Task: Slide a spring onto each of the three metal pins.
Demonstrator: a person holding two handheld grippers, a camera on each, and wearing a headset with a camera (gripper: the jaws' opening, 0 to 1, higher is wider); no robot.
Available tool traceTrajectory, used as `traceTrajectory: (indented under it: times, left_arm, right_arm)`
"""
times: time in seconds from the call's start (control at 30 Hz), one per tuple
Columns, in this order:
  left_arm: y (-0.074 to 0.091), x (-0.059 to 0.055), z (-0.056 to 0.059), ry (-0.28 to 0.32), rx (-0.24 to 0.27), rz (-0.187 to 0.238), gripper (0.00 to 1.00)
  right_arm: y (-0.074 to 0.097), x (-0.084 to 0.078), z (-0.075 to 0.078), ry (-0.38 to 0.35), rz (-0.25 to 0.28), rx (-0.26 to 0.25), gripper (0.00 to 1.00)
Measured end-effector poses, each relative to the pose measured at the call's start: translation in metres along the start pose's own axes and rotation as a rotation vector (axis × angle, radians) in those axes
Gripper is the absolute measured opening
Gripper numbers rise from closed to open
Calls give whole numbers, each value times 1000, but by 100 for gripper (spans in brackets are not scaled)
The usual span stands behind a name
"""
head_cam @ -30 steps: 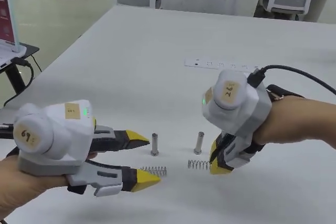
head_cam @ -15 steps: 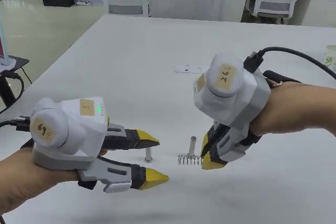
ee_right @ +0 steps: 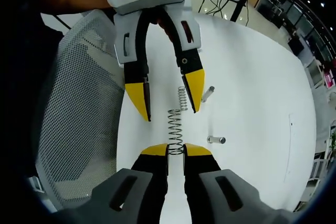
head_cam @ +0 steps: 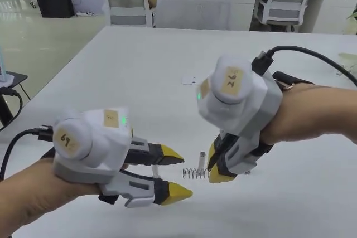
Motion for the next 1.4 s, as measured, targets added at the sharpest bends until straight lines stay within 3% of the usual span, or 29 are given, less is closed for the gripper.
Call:
traceTrajectory:
  times: [0.73, 1.4]
  left_arm:
    - [-7, 5, 4, -40, 0, 16, 4]
    - [-8, 4, 7, -46, -15, 16, 2]
  right_arm:
    - [5, 0, -5, 31, -6, -7, 8]
    - [3, -4, -7, 32, 14, -2, 10]
Point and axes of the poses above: the centre of the closed fingertips' face, and the gripper's own axes: y roughly backward along the fingers, z roughly to its right, x roughly out of its top, the point moved 9 cm from there along y, roughly backward along the fingers
